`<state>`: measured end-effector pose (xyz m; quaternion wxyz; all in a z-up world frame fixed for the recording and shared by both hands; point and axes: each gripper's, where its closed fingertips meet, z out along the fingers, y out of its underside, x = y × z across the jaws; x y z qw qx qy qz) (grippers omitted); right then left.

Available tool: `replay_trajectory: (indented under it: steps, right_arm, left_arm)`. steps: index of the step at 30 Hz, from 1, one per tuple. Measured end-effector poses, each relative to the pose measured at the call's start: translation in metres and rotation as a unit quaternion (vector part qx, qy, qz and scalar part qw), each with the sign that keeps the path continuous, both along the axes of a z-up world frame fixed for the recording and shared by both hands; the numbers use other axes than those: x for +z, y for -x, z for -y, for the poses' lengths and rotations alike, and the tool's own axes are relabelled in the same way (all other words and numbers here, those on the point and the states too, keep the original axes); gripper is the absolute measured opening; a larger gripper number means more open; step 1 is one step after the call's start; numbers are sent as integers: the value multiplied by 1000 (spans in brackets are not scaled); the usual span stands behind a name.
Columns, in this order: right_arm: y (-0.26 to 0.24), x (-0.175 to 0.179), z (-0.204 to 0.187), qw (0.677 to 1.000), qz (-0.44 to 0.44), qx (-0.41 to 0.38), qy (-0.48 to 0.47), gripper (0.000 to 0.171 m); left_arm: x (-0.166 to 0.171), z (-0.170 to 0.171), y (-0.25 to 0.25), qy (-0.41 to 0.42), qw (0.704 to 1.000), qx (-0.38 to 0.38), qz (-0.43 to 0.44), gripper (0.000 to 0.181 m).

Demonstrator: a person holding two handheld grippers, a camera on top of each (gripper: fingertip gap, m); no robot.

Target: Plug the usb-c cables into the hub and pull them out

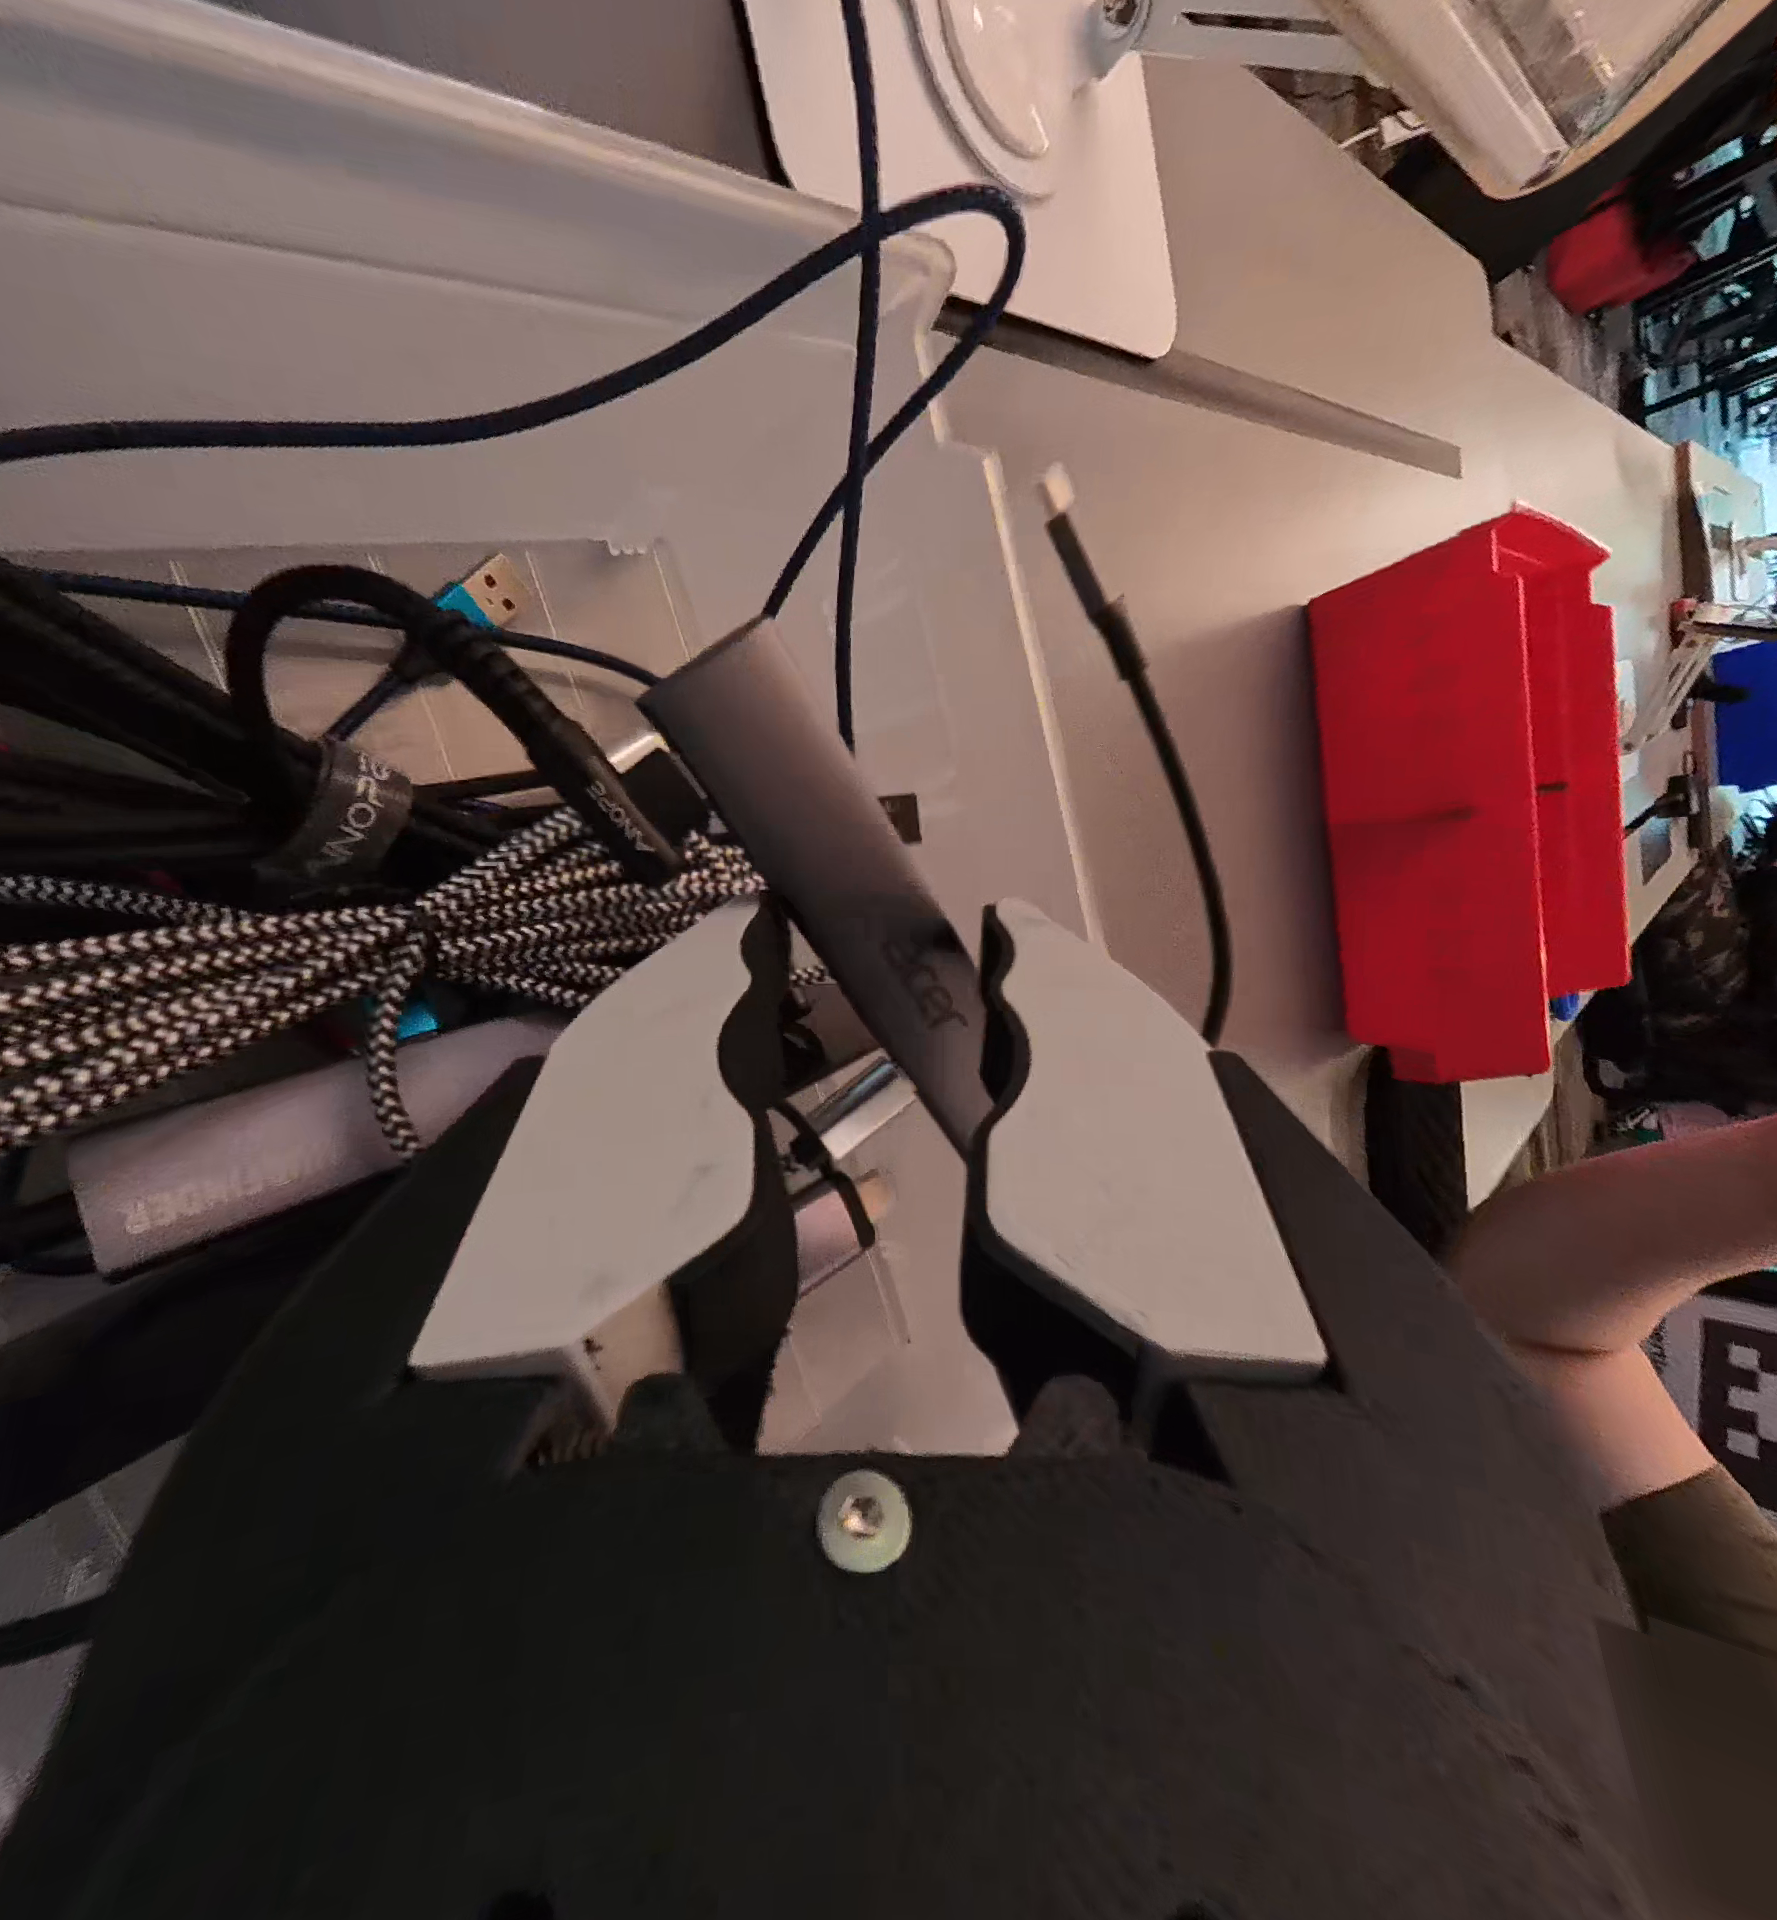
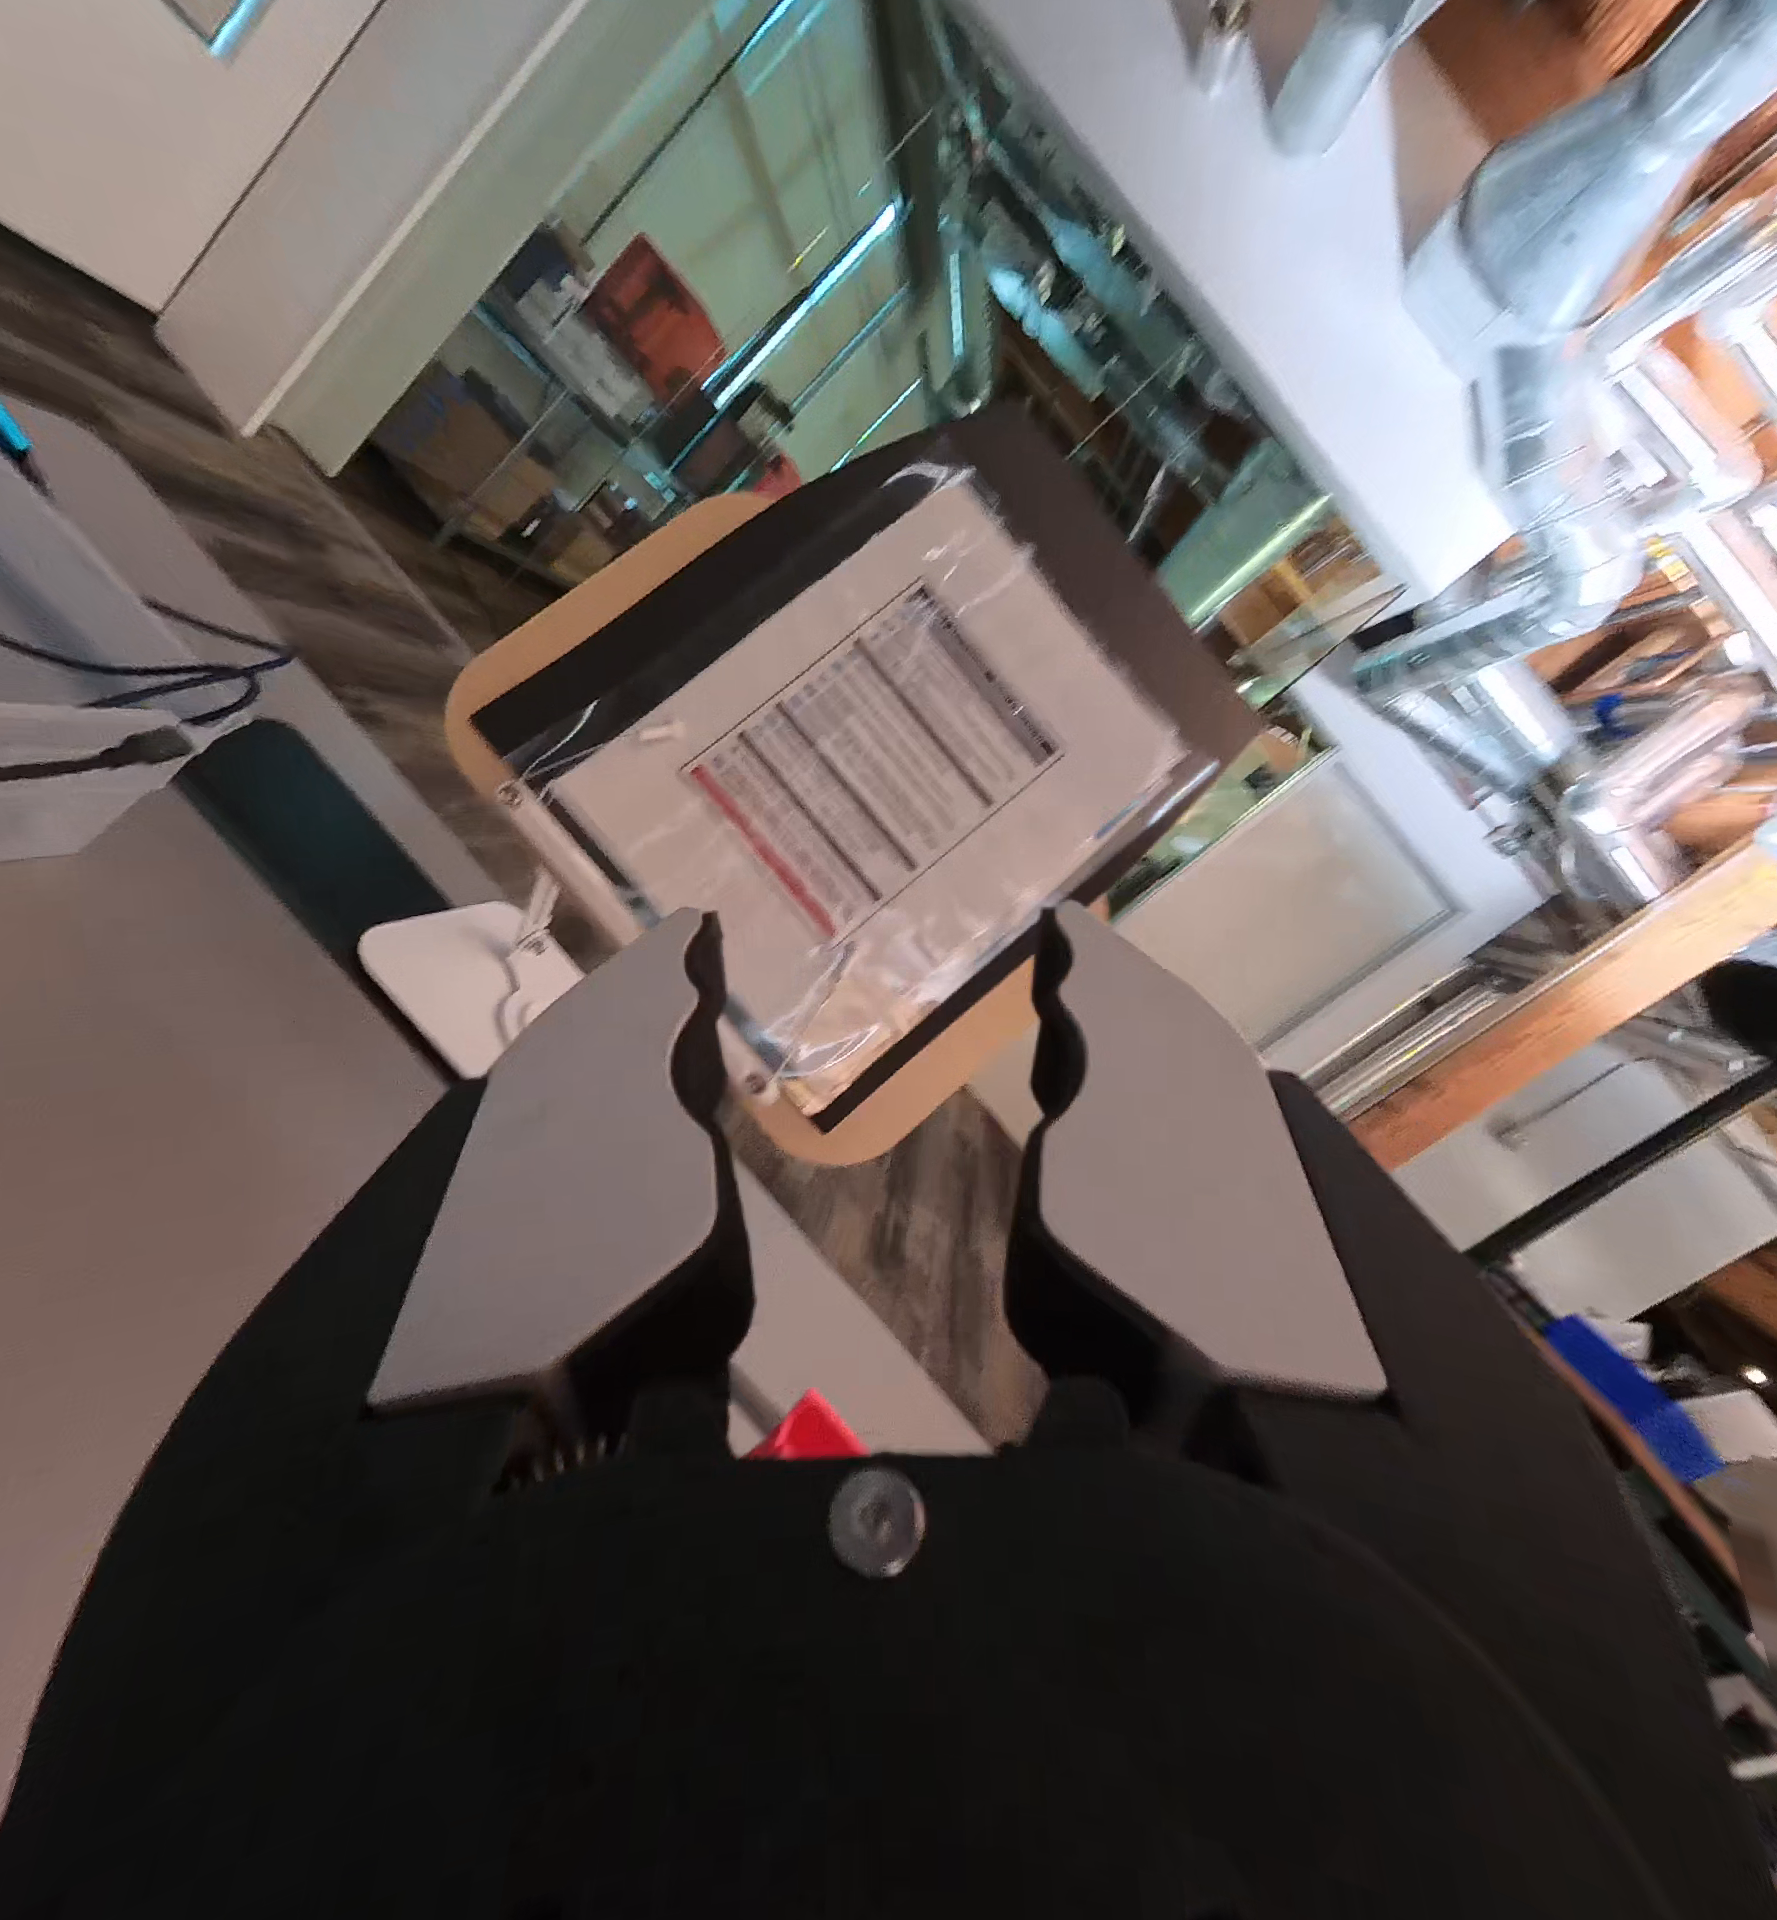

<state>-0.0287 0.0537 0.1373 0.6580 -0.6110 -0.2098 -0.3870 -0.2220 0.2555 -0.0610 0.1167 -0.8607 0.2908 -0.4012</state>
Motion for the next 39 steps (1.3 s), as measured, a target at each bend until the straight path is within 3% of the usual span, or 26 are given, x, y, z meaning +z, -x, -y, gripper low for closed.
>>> replay_trajectory:
  steps: [6, 10, 15, 22, 34, 39]
  right_arm:
    - [-23, -46, -16, 997, -24, -18, 73, 55]
    - [-36, -55, -15, 995, -37, -34, 91, 55]
    - [-41, -53, -12, 994, -36, -43, 89, 55]
    - [-40, -58, -12, 993, -31, -44, 101, 55]
    - [-53, -55, -8, 992, -64, -43, 104, 55]
    - [-35, -29, 9, 978, -180, 72, 77, 50]
  left_arm:
    - [2, -1, 2, 2, 1000, -3, 3, 30]
    - [13, 4, 10, 2, 1000, -10, 17, 30]
    - [49, 15, 19, -18, 997, -15, 70, 29]
    - [110, 41, 21, -126, 986, -30, 103, 29]
    - [203, 120, -12, -375, 910, -100, 144, 28]
    - [210, 162, -48, -436, 876, -149, 143, 28]
